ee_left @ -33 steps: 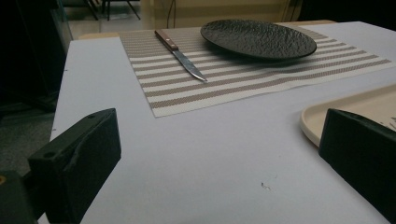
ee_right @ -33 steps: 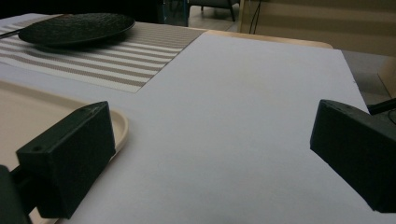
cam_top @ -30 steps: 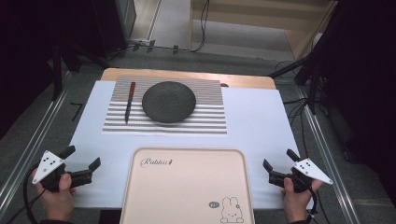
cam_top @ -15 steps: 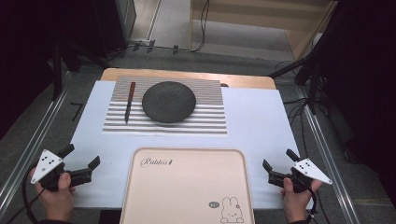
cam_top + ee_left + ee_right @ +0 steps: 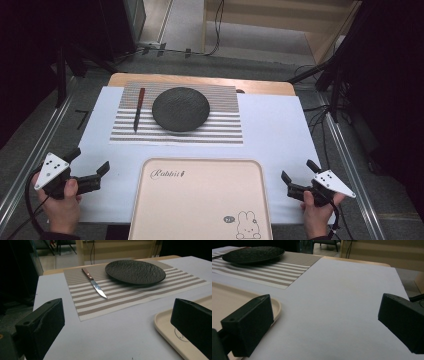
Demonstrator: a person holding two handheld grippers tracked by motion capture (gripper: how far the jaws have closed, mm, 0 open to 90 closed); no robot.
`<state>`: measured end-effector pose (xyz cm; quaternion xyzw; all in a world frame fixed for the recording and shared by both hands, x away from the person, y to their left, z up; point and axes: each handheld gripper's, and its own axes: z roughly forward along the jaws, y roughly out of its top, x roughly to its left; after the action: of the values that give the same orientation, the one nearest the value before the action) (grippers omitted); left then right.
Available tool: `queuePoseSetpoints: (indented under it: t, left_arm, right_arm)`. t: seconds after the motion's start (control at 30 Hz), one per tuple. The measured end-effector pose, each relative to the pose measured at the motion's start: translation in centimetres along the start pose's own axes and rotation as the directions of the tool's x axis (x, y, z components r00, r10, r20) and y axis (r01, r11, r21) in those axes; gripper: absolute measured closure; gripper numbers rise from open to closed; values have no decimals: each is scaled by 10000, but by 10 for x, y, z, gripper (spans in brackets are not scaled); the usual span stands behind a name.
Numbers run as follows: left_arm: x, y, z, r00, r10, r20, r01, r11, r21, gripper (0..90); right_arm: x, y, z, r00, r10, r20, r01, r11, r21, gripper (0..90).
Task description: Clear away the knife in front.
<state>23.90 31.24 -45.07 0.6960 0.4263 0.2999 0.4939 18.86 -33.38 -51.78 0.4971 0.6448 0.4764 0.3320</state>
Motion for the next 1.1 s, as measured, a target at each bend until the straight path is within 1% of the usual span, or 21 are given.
queuePoseSetpoints:
  t: [0.1, 0.13, 0.17, 0.2, 0.27, 0.33, 0.37, 0.4, 0.53, 0.67, 0.77, 1.1]
  left_arm:
    - [-1, 9, 4, 9999, 92, 66, -92, 10000, -25, 0]
    - [-1, 9, 4, 9999, 92, 66, -92, 10000, -25, 0]
    - [-2, 14, 6, 9998, 156, 123, -155, 9999, -34, 0]
    - [-2, 14, 6, 9998, 156, 123, -155, 9999, -34, 0]
    - [-4, 20, 9, 9997, 165, 187, -163, 9998, -101, 0]
    - [-4, 22, 10, 9996, 219, 167, -218, 9997, -82, 0]
    - [-4, 26, 13, 9994, 222, 265, -220, 9997, -91, 0]
    - [-4, 26, 13, 9994, 222, 265, -220, 9997, -91, 0]
    - [-5, 35, 18, 9990, 317, 327, -316, 9995, -55, 0]
    - [-4, 40, 22, 9991, 291, 308, -289, 9996, -69, 0]
    - [-2, 45, 27, 9989, 279, 377, -277, 9996, -38, 0]
    - [3, 55, 43, 9984, 220, 519, -226, 9997, 108, 0]
  right_arm:
    - [0, 0, 0, 10000, -9, -19, 9, 10000, -8, 0]
    - [0, 0, 0, 10000, -9, -19, 9, 10000, -8, 0]
    - [0, 0, 0, 10000, -16, -19, 16, 10000, -13, 0]
    - [0, 0, 0, 10000, -16, -19, 16, 10000, -13, 0]
    - [0, 0, 0, 10000, -18, -43, 18, 10000, -20, 0]
    - [0, 0, 0, 10000, -18, -46, 18, 10000, -20, 0]
    - [0, 0, 0, 10000, -10, -42, 9, 10000, -26, 0]
    - [0, 0, 0, 10000, -10, -42, 9, 10000, -26, 0]
    - [0, 0, 0, 10000, -15, -68, 15, 10000, -31, 0]
    - [-1, 0, 0, 10000, -11, -76, 11, 10000, -32, 0]
    - [0, 0, 0, 10000, -28, -65, 28, 10000, -20, 0]
    - [0, 0, 0, 9999, -19, -107, 18, 10000, -37, 0]
